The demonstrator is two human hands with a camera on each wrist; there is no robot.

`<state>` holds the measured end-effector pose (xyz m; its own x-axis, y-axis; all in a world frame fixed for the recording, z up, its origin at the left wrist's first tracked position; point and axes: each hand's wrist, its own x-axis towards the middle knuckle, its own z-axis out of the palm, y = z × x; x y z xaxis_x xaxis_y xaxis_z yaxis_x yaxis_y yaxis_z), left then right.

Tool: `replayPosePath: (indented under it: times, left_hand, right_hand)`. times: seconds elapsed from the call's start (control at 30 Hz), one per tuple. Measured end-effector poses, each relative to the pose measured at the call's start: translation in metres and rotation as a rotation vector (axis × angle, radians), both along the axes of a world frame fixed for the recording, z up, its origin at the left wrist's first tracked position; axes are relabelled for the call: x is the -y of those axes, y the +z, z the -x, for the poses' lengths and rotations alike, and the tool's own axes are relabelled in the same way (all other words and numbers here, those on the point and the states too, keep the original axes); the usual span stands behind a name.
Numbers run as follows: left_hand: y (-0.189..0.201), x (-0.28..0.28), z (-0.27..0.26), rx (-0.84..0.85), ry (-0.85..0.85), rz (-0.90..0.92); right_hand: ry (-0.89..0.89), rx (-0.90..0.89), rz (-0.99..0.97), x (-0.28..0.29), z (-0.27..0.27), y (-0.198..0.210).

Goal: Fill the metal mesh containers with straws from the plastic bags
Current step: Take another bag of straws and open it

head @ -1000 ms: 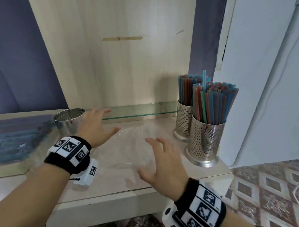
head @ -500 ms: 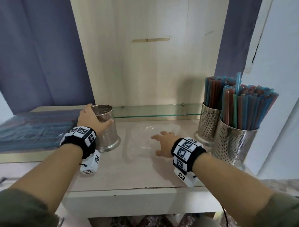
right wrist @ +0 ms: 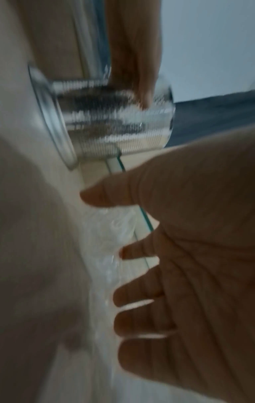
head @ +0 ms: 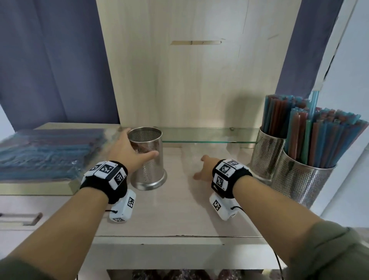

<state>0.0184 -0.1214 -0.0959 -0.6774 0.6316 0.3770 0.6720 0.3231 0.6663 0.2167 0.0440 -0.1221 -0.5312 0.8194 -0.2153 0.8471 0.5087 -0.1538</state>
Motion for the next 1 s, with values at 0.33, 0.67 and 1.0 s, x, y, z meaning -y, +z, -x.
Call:
replayPosePath:
  times: [0.33, 0.67, 1.0]
  left_hand:
    - [-0.004, -0.001, -0.021, 0.051, -0.180, 0.041]
    - [-0.009, -0.015, -0.073, 0.247, -0.538, -0.056]
    - [0.014, -0.008, -0.052, -0.148, -0.251, 0.215]
  right_hand:
    - [-0.023, -0.178, 0.071, -0.023, -0.019, 0.017]
    - [0.277, -1.029, 0.184, 0.065, -0.048, 0.049]
    - [-0.051, -0.920, -0.172, 0.031, -0.085, 0.031]
